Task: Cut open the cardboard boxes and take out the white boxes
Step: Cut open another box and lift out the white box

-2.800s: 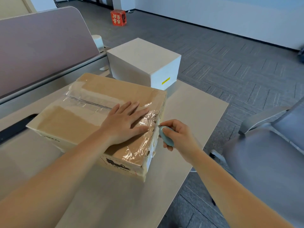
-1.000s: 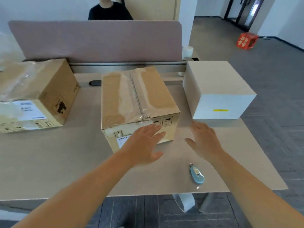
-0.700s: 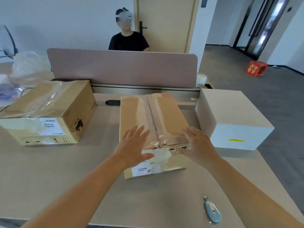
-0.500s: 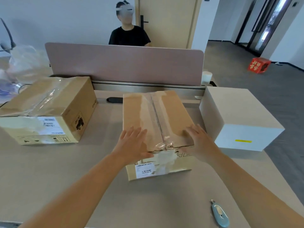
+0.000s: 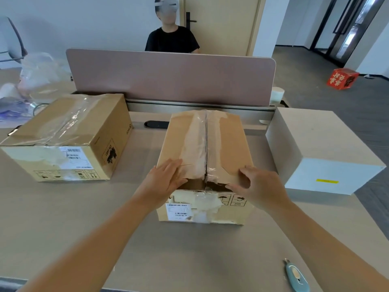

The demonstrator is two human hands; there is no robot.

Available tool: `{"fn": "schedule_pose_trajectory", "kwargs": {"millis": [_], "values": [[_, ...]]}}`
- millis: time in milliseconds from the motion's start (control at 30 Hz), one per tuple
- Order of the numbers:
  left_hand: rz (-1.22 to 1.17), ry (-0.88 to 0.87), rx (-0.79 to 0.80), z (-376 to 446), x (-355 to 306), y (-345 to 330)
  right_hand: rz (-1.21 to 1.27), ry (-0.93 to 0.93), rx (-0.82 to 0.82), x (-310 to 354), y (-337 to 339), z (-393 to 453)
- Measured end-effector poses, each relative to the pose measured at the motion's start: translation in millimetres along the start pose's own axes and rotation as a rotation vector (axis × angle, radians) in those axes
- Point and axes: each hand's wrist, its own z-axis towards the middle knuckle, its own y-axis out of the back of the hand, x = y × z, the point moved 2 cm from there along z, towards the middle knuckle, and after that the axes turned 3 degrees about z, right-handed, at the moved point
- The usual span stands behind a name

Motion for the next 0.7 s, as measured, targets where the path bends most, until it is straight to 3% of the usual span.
{"fn": "schedule_pose_trajectory", "kwargs": {"millis": [267,433,533,633,700], "values": [[-0.113,-0.027,-0.042,0.5,4.2,2.8,0.032,0.119,-0.001,0.8,8.7,1.0],[-0.283,-0.019,-0.191,-0.8,10.4,0.1,0.050,0.230,-0.111,0.0,3.4,-2.0],[-0.374,0.005,-0.261,-3.0,15.1,1.8,0.110,0.180,-0.118,-1.7,6.1,-4.6],[-0.313,-0.065,-0.169,-2.2,15.6,6.8,0.102,0.120,-0.065,-2.4,6.9,-7.3],[-0.137,-0.161,-0.060,1.7,14.3,9.0,0.054,0.145,-0.117,4.7,9.9,-8.3]]}}
